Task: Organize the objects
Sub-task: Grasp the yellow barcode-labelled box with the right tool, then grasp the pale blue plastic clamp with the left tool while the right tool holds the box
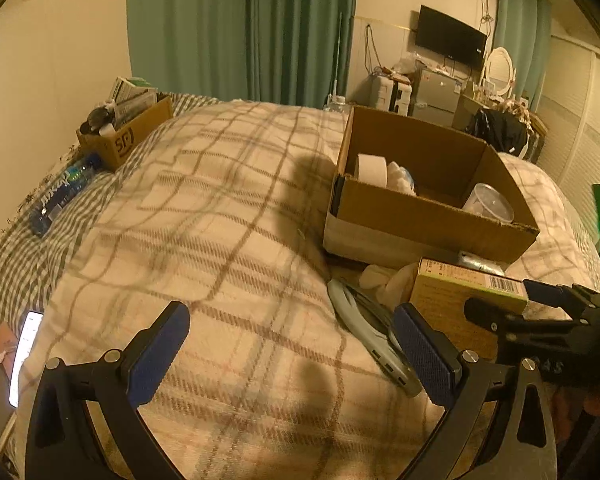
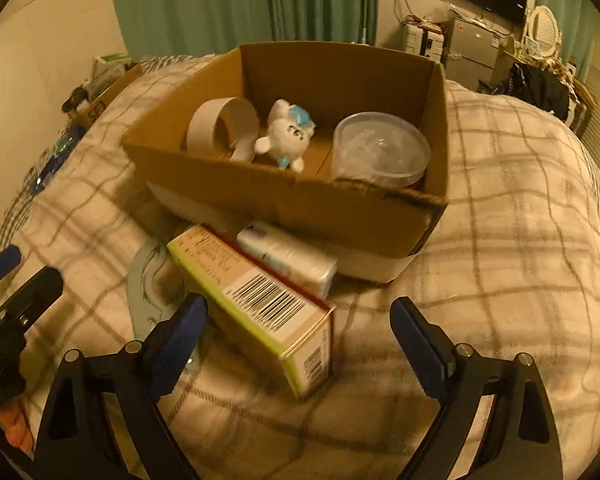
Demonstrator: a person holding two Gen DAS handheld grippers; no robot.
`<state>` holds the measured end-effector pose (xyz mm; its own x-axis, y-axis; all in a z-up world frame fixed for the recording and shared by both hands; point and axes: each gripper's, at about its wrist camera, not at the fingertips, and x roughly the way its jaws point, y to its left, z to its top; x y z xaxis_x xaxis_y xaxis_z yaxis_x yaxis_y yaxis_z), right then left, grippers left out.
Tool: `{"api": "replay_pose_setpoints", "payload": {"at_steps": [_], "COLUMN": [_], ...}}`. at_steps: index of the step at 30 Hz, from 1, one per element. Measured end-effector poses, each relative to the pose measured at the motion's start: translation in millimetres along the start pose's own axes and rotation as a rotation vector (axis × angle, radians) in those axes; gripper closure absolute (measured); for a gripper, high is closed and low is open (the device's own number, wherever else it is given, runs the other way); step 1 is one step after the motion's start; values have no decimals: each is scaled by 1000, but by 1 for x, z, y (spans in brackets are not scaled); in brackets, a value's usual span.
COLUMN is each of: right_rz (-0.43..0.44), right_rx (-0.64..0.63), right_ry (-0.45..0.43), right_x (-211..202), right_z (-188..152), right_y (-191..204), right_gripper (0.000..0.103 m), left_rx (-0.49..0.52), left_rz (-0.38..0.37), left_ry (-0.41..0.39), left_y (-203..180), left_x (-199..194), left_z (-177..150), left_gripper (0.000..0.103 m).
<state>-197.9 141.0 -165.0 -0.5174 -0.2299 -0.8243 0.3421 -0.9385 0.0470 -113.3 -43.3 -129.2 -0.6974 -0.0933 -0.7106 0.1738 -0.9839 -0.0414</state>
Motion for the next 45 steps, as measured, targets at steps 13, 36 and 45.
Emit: {"api": "replay_pose_setpoints", "payload": {"at_steps": [13,36,45], "right_rz": [72,-143,-137], "right_rx": [-95,59,67], "right_ry": [2,-245,-193], "right_x": [-23,-114,-92], "right_z": [-25,-48,-51], "right_y": [33,-9,-10], "right_gripper": [69,74,74], "left_rx": [13,146,266], "left_rz": [-1,-85,-51], "left_ry": [47,247,277], "left_y": [-2,-76,-95], "left_x": [8,67,77], "left_z": [-3,-15,-32], "left_gripper": [0,0,33]}}
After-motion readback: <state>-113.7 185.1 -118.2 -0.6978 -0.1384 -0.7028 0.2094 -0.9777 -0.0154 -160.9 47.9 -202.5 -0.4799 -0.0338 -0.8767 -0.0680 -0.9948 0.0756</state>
